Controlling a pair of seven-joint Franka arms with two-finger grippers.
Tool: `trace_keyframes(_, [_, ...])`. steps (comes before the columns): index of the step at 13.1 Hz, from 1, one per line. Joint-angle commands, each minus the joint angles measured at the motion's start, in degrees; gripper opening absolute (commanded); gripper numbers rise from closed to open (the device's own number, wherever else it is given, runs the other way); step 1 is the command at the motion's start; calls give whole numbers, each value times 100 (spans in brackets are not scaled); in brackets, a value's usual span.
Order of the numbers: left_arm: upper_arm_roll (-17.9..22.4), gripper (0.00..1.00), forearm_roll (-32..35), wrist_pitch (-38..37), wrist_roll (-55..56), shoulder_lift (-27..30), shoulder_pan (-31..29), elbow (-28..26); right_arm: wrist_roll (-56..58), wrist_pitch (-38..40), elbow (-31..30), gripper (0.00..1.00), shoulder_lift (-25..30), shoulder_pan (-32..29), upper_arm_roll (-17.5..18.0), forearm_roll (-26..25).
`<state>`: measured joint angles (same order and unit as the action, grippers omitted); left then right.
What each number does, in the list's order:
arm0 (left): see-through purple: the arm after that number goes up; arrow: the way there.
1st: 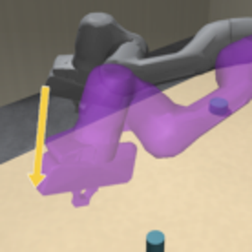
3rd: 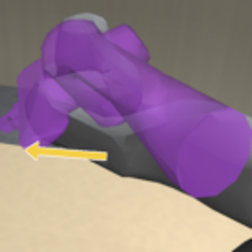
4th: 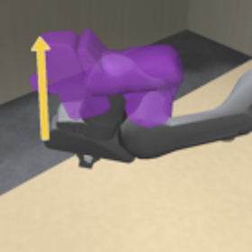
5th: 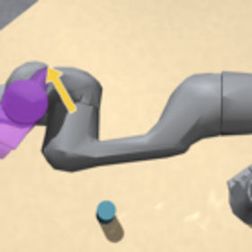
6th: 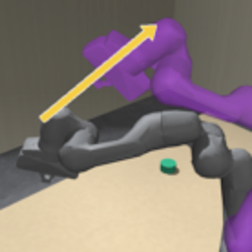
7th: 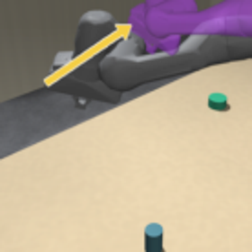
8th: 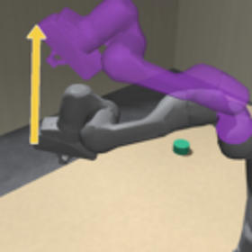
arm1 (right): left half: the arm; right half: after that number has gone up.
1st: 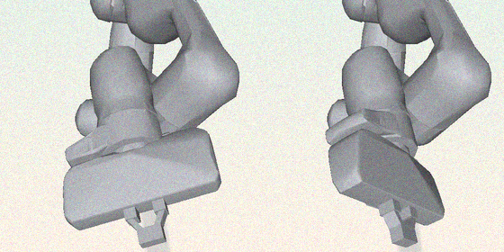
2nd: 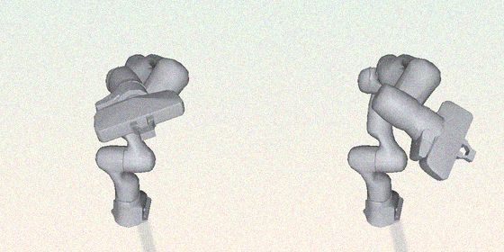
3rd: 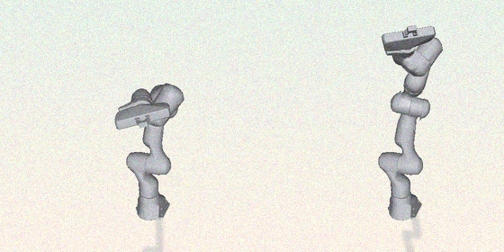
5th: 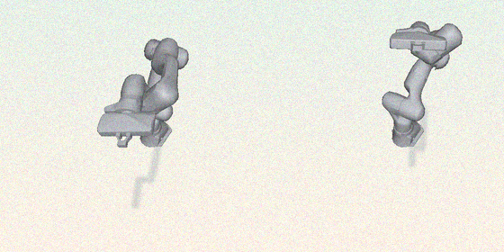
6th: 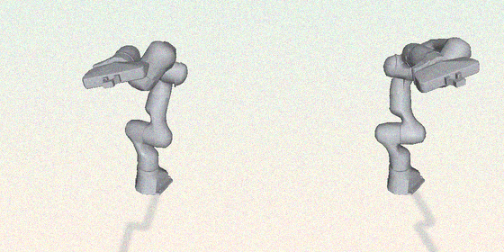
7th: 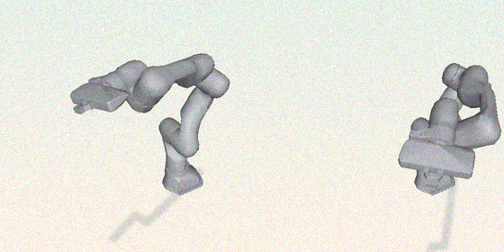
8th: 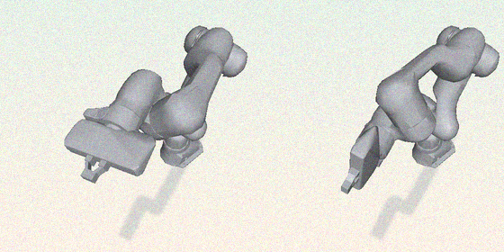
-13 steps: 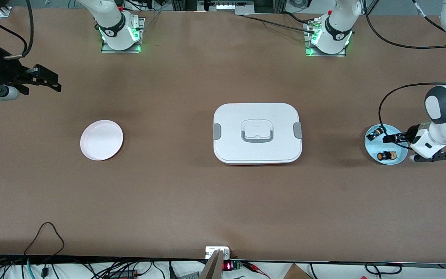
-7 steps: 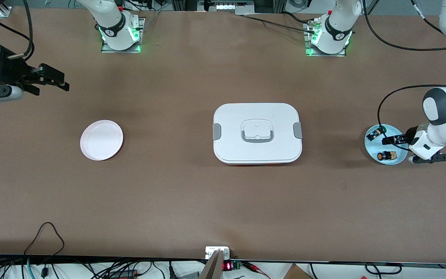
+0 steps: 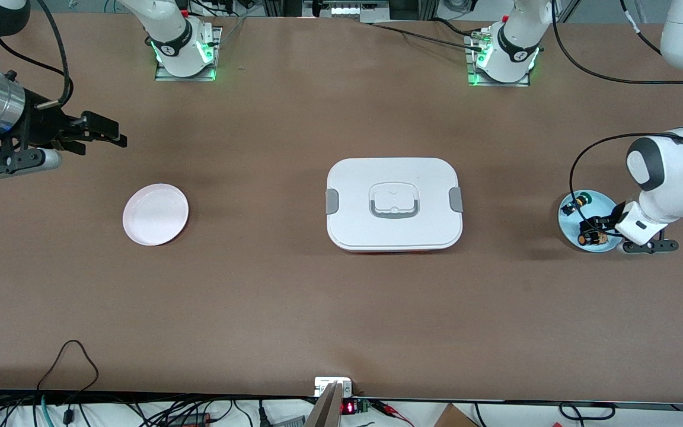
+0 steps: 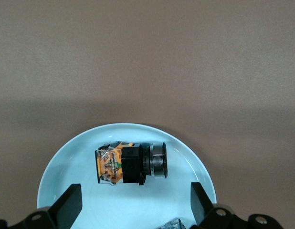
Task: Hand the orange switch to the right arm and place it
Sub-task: 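Close the left gripper on the orange switch and lift it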
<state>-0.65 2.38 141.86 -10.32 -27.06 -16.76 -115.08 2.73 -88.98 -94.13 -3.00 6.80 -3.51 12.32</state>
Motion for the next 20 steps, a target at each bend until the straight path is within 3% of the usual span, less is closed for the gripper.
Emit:
trace_keyframes(1, [-49,100,-98,262,-172,-106,-65,-32,-36,109,123,100,-42,58,-9,87])
trace_keyframes(10, [-58,100,-107,659,-207,-571,-161,223,-36,100,88,100,-60,76,-9,51])
trace_keyframes(14, [-58,64,-115,641,-58,-581,-170,241,-45,109,70,100,-60,76,-9,60])
trace_keyframes(16, [-58,54,-107,624,-101,-581,-161,241,-45,91,35,100,-60,76,-9,60])
trace_keyframes(19, [-66,24,-98,388,-154,-502,-153,250,-36,82,-53,100,-60,67,-9,86])
trace_keyframes(20, [-75,24,-98,99,-146,-458,-153,328,34,82,-62,100,-69,67,0,95])
